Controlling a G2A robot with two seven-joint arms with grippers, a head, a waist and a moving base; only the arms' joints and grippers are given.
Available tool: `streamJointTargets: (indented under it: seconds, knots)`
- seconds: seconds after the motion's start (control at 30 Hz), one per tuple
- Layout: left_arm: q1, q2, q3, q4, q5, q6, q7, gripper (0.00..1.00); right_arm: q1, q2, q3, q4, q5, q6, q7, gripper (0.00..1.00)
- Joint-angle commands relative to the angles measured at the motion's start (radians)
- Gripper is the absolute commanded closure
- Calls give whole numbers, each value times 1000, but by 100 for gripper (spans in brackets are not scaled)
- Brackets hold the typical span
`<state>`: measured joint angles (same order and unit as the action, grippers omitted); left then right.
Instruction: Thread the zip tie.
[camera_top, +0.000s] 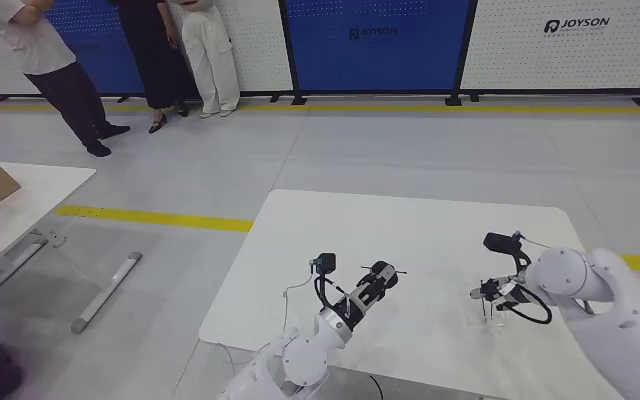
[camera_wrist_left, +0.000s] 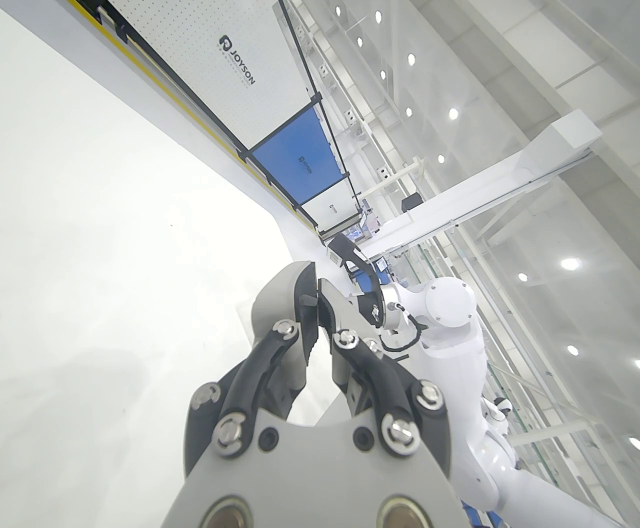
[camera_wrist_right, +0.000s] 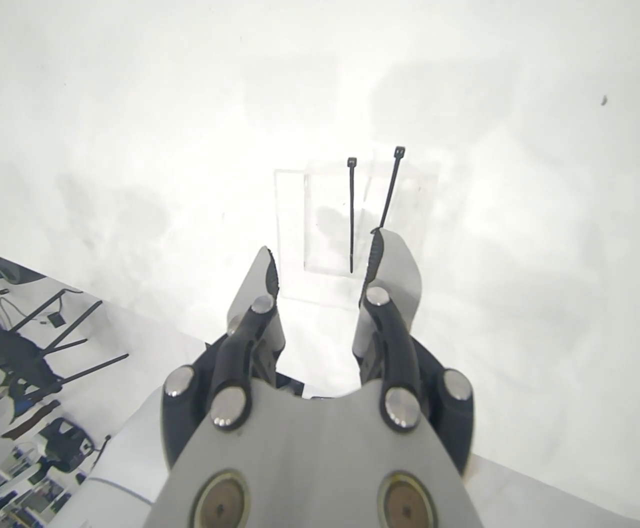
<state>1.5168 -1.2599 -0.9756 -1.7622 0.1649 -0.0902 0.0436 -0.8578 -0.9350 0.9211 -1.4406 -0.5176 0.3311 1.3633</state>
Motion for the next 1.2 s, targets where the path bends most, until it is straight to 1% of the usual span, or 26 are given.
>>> streamJointTargets:
  seconds: [0.0, 0.2, 0.33, 0.53, 0.7, 0.83, 0.97, 1.17]
  knots:
    - [0, 0, 0, 0, 0, 0, 0, 100, 10, -5, -12, 19, -1, 2, 0, 61]
    - [0, 0, 0, 0, 0, 0, 0, 100, 45, -24, -48, 68, -1, 0, 1, 64]
    - [0, 0, 0, 0, 0, 0, 0, 100, 64, -35, -71, 92, -1, -1, 4, 69]
    - [0, 0, 0, 0, 0, 0, 0, 100, 88, -52, -103, 131, -12, 9, 3, 70]
    - [0, 0, 0, 0, 0, 0, 0, 100, 102, -64, -116, 166, -18, 9, 0, 71]
    - [0, 0, 0, 0, 0, 0, 0, 100, 111, -72, -125, 182, -18, 9, 1, 72]
    - [0, 0, 0, 0, 0, 0, 0, 100, 122, -84, -141, 203, -24, 9, 1, 76]
    - [0, 0, 0, 0, 0, 0, 0, 100, 135, -96, -150, 226, -27, 9, 3, 77]
